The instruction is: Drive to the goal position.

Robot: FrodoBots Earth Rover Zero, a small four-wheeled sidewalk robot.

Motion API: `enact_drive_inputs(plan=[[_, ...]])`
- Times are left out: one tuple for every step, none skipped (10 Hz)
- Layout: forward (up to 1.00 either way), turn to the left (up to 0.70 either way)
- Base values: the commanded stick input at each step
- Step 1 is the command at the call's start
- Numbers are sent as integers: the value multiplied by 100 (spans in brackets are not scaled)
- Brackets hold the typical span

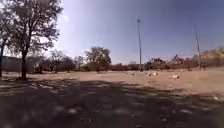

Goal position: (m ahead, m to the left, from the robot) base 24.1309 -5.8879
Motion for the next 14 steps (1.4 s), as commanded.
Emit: enact_drive_inputs(plan=[[50, 0], [50, 0], [50, 0], [50, 0], [50, 0], [50, 0], [50, 0], [50, 0], [50, 0], [50, 0], [50, 0], [50, -1], [50, -25], [50, -49]])
